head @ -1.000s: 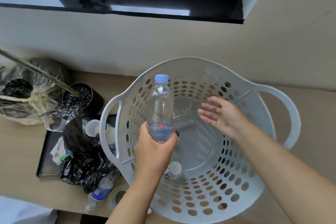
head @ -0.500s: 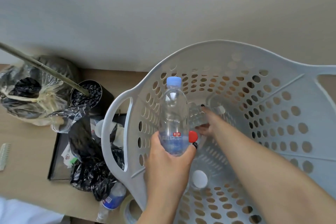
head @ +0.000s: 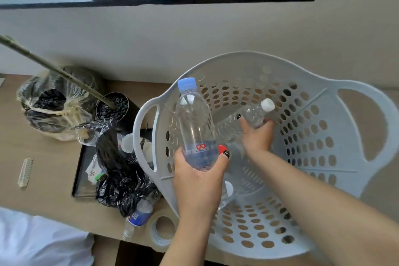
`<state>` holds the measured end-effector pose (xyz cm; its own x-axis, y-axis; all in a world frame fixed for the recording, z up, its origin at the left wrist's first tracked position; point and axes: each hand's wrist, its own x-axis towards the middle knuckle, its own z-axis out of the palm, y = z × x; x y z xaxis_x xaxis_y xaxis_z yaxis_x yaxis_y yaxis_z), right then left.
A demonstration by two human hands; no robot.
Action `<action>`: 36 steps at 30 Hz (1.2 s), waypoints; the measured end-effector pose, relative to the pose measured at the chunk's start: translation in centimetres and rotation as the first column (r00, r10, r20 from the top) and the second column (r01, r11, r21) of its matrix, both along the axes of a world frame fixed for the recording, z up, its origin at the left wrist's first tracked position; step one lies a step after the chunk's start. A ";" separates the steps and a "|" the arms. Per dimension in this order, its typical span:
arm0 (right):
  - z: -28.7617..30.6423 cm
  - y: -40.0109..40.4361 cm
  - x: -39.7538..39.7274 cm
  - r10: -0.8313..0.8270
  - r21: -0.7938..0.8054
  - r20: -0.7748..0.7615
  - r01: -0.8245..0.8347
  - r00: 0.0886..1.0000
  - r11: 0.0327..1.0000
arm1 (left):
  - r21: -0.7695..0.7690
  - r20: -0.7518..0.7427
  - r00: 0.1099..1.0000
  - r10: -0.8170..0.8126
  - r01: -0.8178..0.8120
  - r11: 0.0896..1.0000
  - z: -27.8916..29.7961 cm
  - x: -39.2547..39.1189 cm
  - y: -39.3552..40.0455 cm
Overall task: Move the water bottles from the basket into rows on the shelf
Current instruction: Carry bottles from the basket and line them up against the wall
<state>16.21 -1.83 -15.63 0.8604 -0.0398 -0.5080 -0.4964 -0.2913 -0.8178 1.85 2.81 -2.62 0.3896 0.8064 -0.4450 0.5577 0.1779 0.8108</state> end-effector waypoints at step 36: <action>44.1 -22.7 -14.6 -0.337 0.460 0.337 0.158 0.879 0.874 | -0.244 0.545 0.578 -0.607 0.803 0.545 31.5 -6.6 -6.6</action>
<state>1.59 -24.56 28.52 0.9786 -0.1458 -0.1455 -0.1149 0.2001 -0.9730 -4.70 -3.81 28.88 0.9384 -0.0549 -0.3410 0.3443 0.2272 0.9110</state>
